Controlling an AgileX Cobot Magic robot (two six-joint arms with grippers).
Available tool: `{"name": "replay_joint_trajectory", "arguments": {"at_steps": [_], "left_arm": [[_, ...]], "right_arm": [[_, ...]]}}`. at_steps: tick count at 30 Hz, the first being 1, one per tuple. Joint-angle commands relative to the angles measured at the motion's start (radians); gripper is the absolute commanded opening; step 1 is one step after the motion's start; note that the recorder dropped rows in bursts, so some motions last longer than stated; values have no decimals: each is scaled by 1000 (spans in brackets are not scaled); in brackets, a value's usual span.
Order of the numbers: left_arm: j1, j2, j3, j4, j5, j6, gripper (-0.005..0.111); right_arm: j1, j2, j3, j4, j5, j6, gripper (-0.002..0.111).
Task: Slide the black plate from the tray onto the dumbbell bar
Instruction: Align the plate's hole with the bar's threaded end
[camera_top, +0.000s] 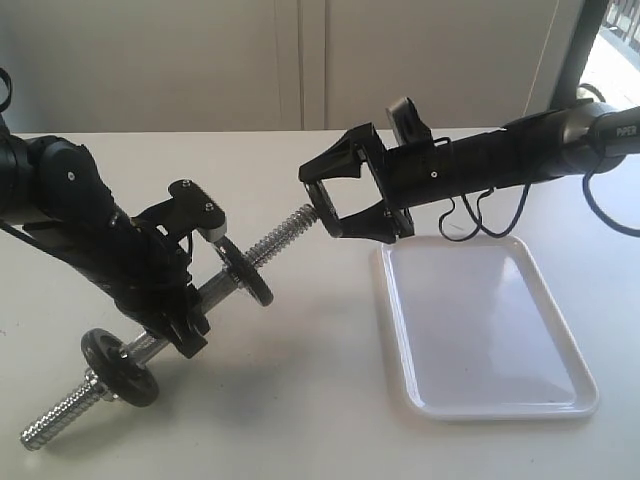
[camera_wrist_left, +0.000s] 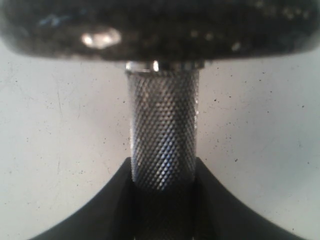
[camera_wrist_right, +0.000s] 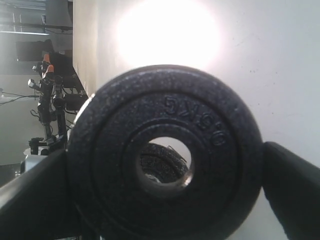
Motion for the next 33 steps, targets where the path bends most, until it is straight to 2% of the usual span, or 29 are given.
{"name": "replay_joint_trajectory", "arguments": {"at_steps": [1, 22, 33], "left_arm": [[-4, -61, -28, -60, -49, 0, 0], [-4, -61, -28, -60, -49, 0, 0], [-4, -61, -28, -60, -49, 0, 0]], "right_arm": [[9, -2, -12, 72, 46, -8, 0], [20, -2, -12, 68, 46, -3, 0], [-41, -13, -12, 22, 46, 81, 0]]}}
